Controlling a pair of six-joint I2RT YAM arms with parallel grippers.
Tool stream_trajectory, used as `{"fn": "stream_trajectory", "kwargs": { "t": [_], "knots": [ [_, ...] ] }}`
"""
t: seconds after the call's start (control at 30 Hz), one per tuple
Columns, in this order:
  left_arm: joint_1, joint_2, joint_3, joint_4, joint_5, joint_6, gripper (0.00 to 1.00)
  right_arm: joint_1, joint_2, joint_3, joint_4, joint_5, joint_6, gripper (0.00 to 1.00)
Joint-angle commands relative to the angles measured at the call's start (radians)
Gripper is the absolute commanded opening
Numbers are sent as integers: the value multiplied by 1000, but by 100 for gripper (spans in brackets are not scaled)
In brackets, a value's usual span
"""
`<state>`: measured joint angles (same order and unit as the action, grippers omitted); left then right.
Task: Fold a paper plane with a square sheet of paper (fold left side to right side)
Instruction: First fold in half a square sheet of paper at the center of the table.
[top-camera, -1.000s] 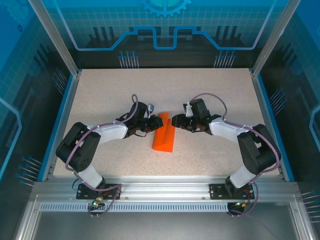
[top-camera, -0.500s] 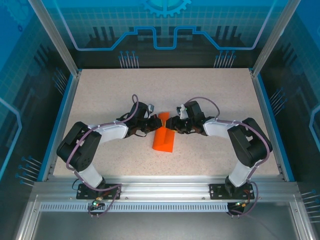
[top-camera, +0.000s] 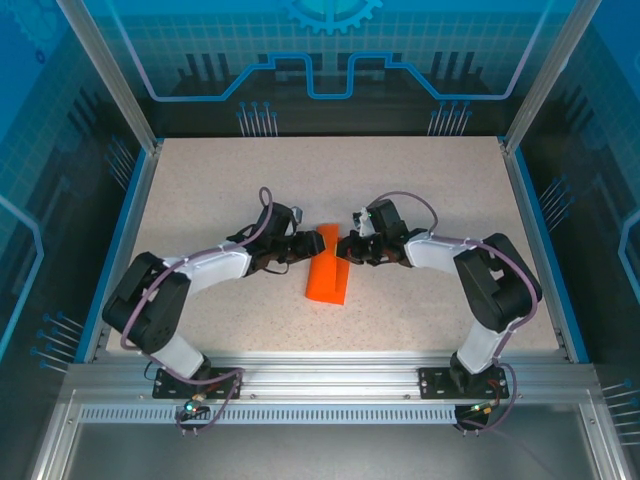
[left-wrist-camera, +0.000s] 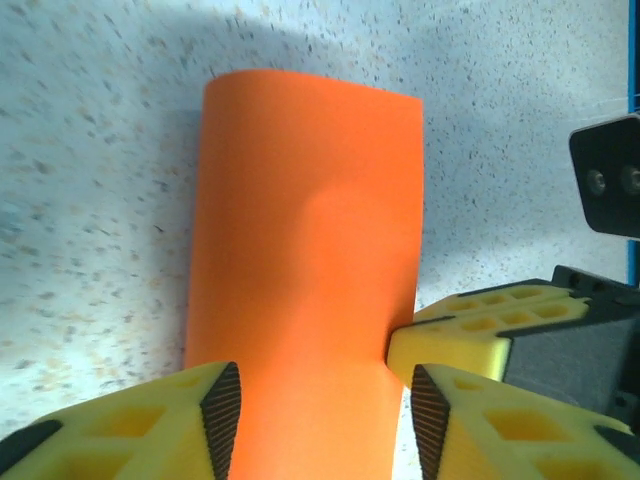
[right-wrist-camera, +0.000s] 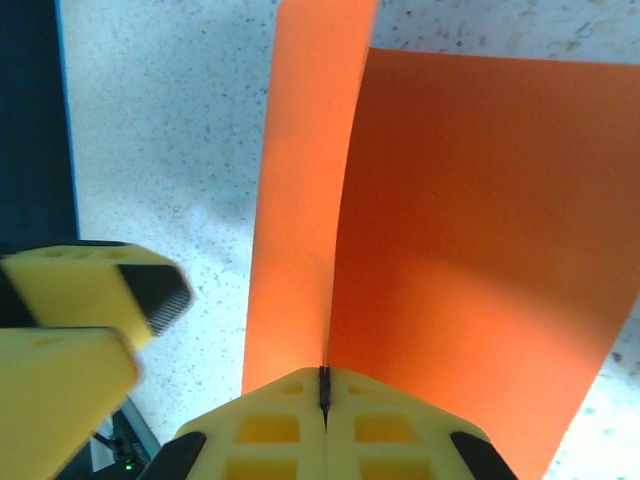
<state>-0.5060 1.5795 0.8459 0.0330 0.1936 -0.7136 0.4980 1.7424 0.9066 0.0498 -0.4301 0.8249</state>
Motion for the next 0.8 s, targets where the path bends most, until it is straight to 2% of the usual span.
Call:
{"fn": "stream_trajectory", "kwargs": {
  "t": [0.0, 0.43, 0.67, 0.73, 0.77],
  "knots": [
    [-4, -19, 39, -112, -69, 53, 55, 15, 29, 37, -123, 65, -38, 0],
    [-11, 165, 117, -129, 35, 27, 53, 35, 56, 88, -245, 143, -69, 1],
    [-27, 232, 155, -185, 34, 44, 42, 38, 49, 82, -248, 161, -75, 5],
    [-33, 251, 166, -206, 30, 57, 39, 39, 34, 74, -244, 173, -73, 7],
    [-37, 256, 170, -218, 24, 64, 38, 38, 22, 67, -243, 185, -74, 12]
  ]
}}
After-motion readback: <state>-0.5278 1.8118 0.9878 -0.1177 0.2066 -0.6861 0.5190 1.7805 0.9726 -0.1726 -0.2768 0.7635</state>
